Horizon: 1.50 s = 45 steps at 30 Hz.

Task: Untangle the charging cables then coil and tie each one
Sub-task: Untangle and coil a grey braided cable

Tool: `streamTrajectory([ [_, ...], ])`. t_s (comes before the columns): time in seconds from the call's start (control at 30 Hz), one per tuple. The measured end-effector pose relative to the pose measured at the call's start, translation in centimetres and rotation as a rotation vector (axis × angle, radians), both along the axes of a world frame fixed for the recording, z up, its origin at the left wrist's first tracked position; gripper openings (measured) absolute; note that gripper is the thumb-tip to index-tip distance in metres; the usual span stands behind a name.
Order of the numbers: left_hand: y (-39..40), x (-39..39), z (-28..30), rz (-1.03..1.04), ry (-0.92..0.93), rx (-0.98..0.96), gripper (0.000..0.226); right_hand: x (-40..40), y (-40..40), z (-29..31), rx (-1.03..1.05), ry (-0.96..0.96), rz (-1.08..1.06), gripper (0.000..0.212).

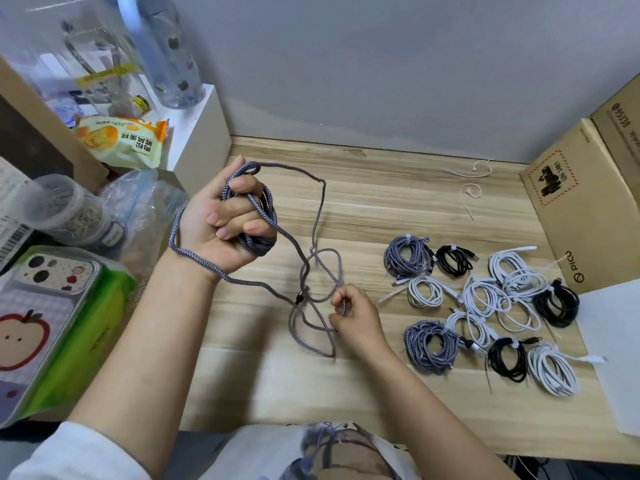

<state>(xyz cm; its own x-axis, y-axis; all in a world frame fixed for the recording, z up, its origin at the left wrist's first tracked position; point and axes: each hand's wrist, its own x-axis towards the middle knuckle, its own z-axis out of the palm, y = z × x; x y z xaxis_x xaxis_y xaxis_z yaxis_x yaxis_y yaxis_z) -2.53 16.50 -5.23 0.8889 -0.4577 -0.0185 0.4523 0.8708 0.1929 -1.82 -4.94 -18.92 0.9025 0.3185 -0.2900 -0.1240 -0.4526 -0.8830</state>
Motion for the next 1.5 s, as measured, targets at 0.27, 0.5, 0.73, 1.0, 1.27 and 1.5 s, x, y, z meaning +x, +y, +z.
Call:
streamTrajectory([
  [0.27,-1.0,-0.3,1.4,-0.081,-0.107,-0.055,0.05,0.4,-0.7,0.5,-0.075,-0.025,-0.024,0.078],
  [0.5,-1.7,-0.5,1.0,-0.104,-0.078,-0.027,0.052,-0.4,0.9,1.8,-0.378,-0.489,0.443,0.024],
  [0.73,-0.7,-0.7,-0.2,-0.16,-0.074,0.147,0.054,1.3,1.5,5.4,0.086,-0.226,0.4,0.036],
  [1.0,-3.1,-1.7,0.8,-0.287,-0.126,0.799,0.043,5.1,2.3,15.4,0.494,-0.255,0.346,0.022],
  [1.27,-4.0,-2.1,1.8,-0.213,-0.171,1.128,0.033,5.5,1.5,15.6,0.413,-0.093,0.543,0.016],
  [1.5,-3.4,-2.0,1.2,-0.18,-0.18,1.005,0.038,5.7,1.3,14.9,0.466,-0.28,0.126,0.016],
])
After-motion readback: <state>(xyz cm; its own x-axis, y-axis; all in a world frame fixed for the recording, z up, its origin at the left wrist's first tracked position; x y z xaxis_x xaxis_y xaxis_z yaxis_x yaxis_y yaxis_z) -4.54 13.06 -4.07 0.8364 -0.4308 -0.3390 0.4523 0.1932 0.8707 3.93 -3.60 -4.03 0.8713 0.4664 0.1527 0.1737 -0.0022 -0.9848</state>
